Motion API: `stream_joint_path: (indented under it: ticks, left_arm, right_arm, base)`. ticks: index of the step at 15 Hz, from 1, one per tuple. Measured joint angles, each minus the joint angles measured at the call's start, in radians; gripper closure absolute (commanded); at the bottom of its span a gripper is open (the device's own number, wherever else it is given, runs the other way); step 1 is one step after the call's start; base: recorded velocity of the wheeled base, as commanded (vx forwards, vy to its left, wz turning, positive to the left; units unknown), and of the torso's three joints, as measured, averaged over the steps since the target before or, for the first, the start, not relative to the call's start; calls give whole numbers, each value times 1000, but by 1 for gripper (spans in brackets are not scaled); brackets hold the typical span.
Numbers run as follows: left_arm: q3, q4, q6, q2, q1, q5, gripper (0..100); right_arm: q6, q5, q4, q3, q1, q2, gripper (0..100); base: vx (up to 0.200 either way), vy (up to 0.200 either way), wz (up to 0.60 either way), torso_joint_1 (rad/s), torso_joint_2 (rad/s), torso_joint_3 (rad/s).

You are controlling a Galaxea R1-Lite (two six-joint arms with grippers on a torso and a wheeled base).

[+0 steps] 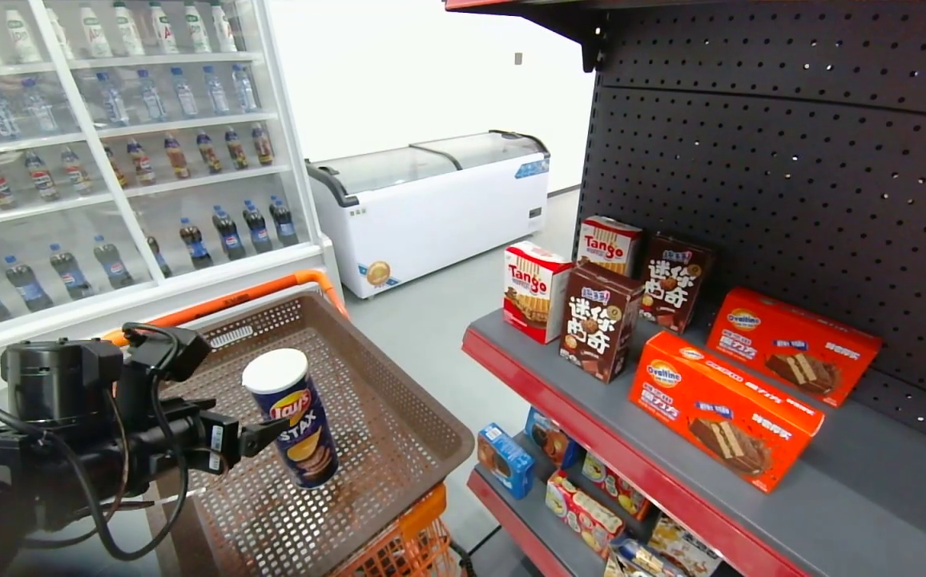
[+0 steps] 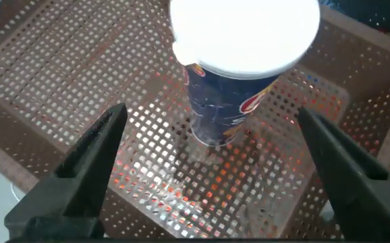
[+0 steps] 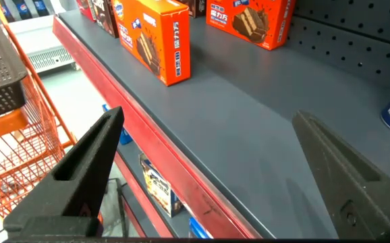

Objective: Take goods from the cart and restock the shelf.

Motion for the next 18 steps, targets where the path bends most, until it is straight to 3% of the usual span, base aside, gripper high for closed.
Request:
stream_joint_path:
  ticks: [10, 18]
  left_arm:
    - [-19, -306, 5, 257, -21, 1, 0]
    - [-62, -338, 2, 361, -56, 3, 0]
  right_arm:
    - [0, 0, 0, 0, 0, 0, 0]
    - [0, 0, 0, 0, 0, 0, 0]
  base:
    - [0, 0, 0, 0, 0, 0]
    - [0, 0, 0, 0, 0, 0]
